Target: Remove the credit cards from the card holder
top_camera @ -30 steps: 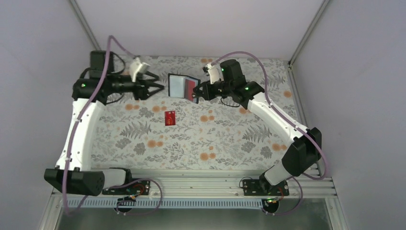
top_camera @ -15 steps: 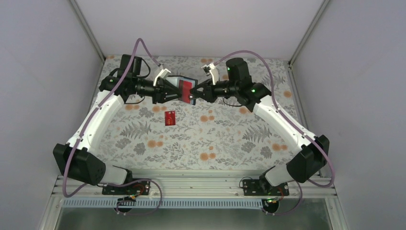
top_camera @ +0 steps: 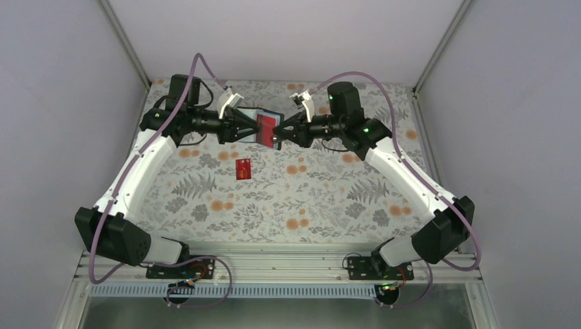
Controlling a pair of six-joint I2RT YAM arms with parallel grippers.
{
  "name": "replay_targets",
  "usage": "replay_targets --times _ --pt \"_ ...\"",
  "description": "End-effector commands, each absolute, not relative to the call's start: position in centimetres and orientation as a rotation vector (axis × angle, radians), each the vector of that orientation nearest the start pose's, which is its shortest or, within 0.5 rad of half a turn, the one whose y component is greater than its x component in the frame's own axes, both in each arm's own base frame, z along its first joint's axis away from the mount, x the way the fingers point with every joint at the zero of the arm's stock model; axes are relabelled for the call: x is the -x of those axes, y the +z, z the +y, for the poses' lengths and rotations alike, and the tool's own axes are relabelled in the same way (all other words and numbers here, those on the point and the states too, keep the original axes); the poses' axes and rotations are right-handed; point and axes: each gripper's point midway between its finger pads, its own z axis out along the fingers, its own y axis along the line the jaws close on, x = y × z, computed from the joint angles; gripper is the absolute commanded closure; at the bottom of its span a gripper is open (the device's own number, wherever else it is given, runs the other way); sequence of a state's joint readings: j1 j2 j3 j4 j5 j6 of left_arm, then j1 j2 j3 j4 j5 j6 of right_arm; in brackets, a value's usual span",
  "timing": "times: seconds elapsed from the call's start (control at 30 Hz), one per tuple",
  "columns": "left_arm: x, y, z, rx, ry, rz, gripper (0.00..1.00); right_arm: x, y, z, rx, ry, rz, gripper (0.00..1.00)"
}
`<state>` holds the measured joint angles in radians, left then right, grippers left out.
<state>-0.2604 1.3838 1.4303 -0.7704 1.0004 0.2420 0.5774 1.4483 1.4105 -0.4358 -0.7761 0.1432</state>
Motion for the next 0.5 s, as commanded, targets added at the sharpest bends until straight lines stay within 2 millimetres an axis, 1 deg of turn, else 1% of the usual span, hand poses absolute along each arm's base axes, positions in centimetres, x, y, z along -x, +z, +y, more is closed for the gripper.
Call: replay_targets --times 0.0,0.27,0.4,0.43,0.47 --pt "-29.3 34.4 -22.9 -1.008 -1.12 1.836 0.72 -25.1 37.4 32.3 1.051 1.291 1.714 0.96" --pt "-28.6 34.5 -23.4 -1.044 -1.153 1.812 0.71 -24.2 37.9 32.4 1.087 1.326 1.658 0.96" --pt "-27.0 35.0 -25.0 -1.116 -1.22 1.765 0.71 -24.7 37.4 32.7 1.081 1.336 1.666 0.96" --pt "-26.3 35.2 -25.5 -1.148 -1.243 1.751 0.73 -24.8 37.2 32.9 1.082 1.344 1.669 0.96" --pt "-25.7 35.6 -25.9 -1.178 -1.266 1.727 0.77 -25.0 37.1 33.0 1.083 1.347 1.669 0.96"
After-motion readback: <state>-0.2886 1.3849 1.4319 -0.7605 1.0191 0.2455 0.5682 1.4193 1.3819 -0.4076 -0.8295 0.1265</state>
